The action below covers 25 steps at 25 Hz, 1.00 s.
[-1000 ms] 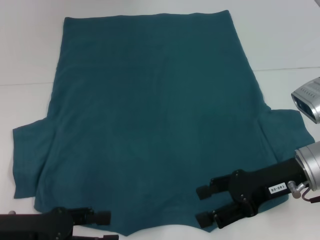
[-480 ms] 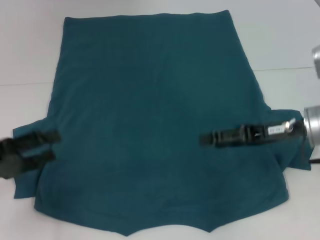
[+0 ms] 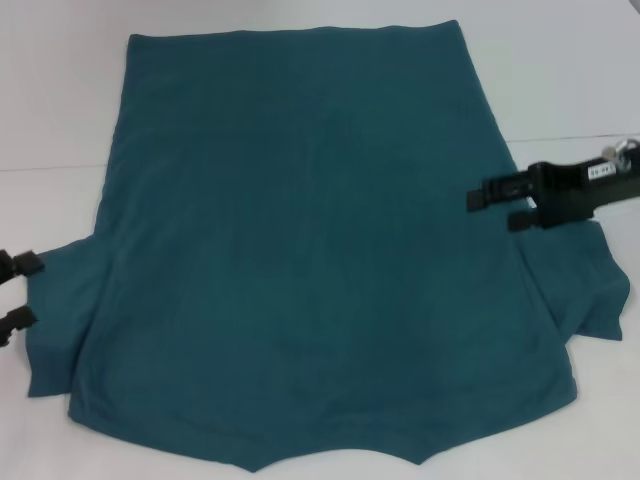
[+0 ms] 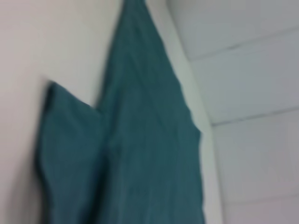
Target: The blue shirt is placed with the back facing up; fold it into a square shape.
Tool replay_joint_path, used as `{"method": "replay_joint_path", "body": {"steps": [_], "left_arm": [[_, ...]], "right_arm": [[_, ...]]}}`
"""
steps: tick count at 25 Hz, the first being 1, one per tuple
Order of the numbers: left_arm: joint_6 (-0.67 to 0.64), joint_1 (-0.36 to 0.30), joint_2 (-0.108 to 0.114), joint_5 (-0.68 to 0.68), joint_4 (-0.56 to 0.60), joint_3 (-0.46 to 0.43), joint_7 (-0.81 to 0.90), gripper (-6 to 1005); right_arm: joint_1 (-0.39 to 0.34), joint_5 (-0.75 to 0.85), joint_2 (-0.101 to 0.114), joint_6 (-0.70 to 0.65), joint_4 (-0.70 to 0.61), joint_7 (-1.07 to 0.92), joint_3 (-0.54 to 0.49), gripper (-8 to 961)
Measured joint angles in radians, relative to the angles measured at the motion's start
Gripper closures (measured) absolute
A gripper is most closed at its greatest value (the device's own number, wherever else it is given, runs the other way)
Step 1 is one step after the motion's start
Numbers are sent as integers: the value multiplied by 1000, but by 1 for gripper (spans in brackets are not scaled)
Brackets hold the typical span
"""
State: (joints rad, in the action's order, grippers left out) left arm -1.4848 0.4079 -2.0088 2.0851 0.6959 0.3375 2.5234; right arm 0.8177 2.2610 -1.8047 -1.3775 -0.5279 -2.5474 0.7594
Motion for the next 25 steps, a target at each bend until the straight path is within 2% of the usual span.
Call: {"method": "replay_joint_path", "body": {"steps": [3, 7, 11, 18, 25], "left_arm": [[41, 12, 2, 36, -4, 3, 8, 125], [122, 28, 7, 66, -25, 5, 12, 126], [181, 41, 13, 107, -47, 6, 13, 134], [228, 50, 15, 143, -64, 9, -8, 167], [266, 56, 15, 144, -67, 63, -12, 200]], "right_arm": [[42, 43, 10, 2, 24, -7, -1, 9], [61, 56, -5, 25, 26, -9, -1, 11], [64, 58, -13, 38, 27, -9, 0, 9], [53, 58, -15, 40, 28, -9, 0, 9], [53, 58, -14, 41, 28, -8, 0, 10]]}}
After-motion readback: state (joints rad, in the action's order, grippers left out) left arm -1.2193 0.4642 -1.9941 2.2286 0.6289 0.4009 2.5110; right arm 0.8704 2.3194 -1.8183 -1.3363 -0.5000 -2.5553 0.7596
